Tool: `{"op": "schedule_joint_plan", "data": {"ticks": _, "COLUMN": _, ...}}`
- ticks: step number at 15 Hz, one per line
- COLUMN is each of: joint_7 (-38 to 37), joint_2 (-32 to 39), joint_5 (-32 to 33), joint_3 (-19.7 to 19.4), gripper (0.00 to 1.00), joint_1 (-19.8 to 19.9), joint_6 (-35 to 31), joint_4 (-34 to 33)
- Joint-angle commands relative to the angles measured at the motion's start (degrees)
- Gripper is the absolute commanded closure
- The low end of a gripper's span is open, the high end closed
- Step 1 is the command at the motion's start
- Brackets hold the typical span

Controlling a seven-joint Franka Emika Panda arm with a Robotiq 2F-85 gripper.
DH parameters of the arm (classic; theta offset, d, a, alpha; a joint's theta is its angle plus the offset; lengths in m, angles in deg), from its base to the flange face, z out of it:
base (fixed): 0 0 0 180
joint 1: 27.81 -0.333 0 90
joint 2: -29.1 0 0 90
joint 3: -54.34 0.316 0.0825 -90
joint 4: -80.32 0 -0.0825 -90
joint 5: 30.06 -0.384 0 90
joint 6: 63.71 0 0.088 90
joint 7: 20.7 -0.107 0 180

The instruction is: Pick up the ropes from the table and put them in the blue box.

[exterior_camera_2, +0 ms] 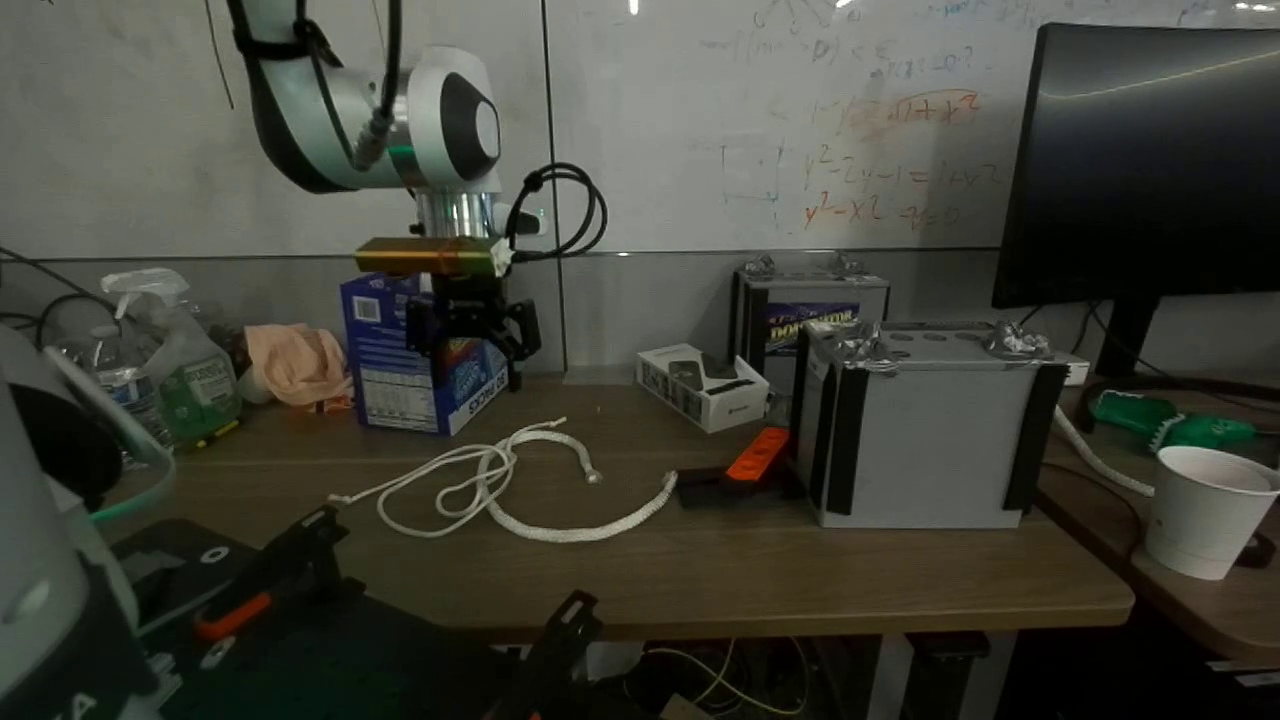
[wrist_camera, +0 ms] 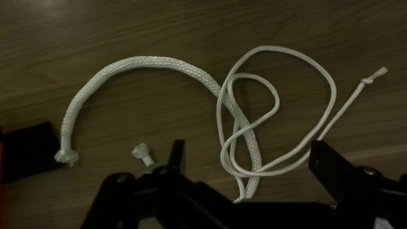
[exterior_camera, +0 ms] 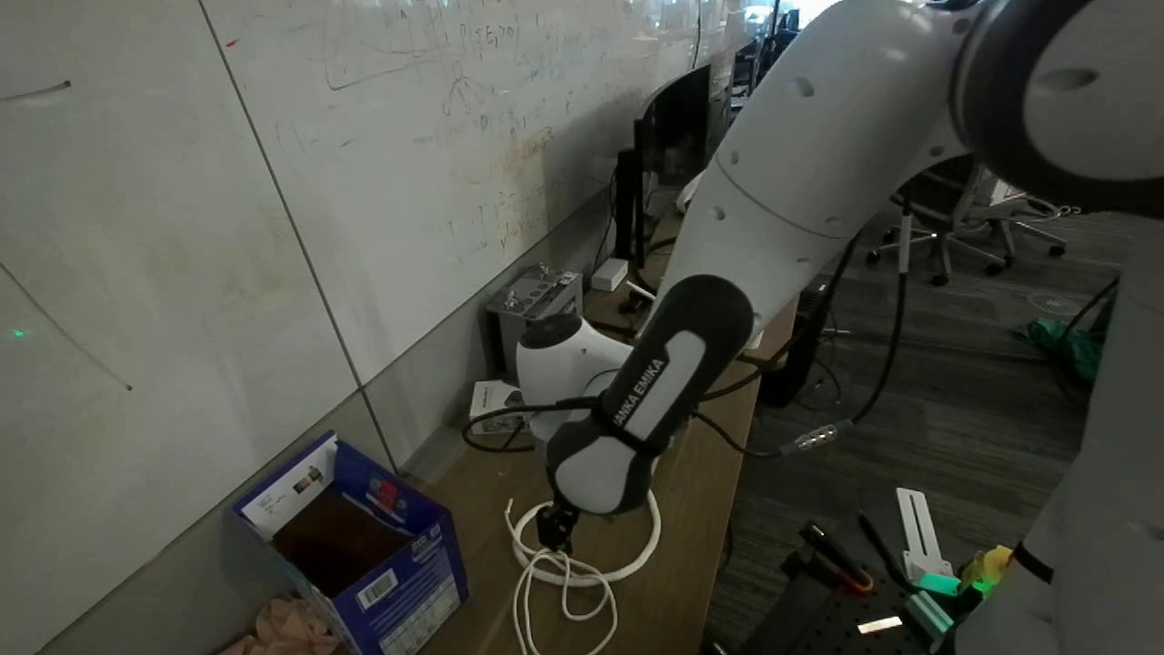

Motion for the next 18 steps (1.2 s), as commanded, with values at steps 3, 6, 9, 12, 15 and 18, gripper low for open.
{"op": "schedule_joint_plan", "data": {"ticks": 3, "joint_7": -0.1, "joint_2": 9.9, "joint_5": 0.3, "joint_3": -3.8, "gripper": 0.00, "joint_1": -4.4, "joint_6": -4.9, "joint_4": -6.3}}
{"op": "schedule_joint_plan", "data": {"ticks": 6, "joint_7": -0.3, "joint_2": 14.3, "joint_5": 0.4, "joint_3": -5.5, "gripper": 0.00, "joint_1": -5.8, "joint_6": -7.1, "joint_4": -8.3}}
{"op": "schedule_joint_plan", "data": {"ticks": 9, "joint_7": -0.7, "joint_2": 17.5, "joint_5": 0.6, "joint_3": -7.4, "gripper": 0.00, "joint_1": -7.5, "joint_6": -9.0, "joint_4": -9.4}}
{"op": "schedule_joint_plan", "data": {"ticks": 12, "joint_7": -0.2, "joint_2": 20.5, "joint_5": 0.1, "joint_3": -8.6, "gripper": 0.00, "joint_1": -8.4, "joint_6": -10.4, "joint_4": -10.6}}
{"op": "schedule_joint_plan", "data": {"ticks": 15, "joint_7": 0.3, "joint_2": 22.6, "joint_5": -0.4, "joint_3": -8.8, "gripper": 0.00, "joint_1": -8.7, "joint_6": -10.9, "joint_4": -11.9}}
{"op": "schedule_joint_plan", "data": {"ticks": 18, "joint_7": 0.6, "joint_2": 24.2, "joint_5": -0.4, "joint_3": -8.8, "gripper": 0.00, "joint_1": -8.8, "joint_6": -10.6, "joint_4": -13.3}}
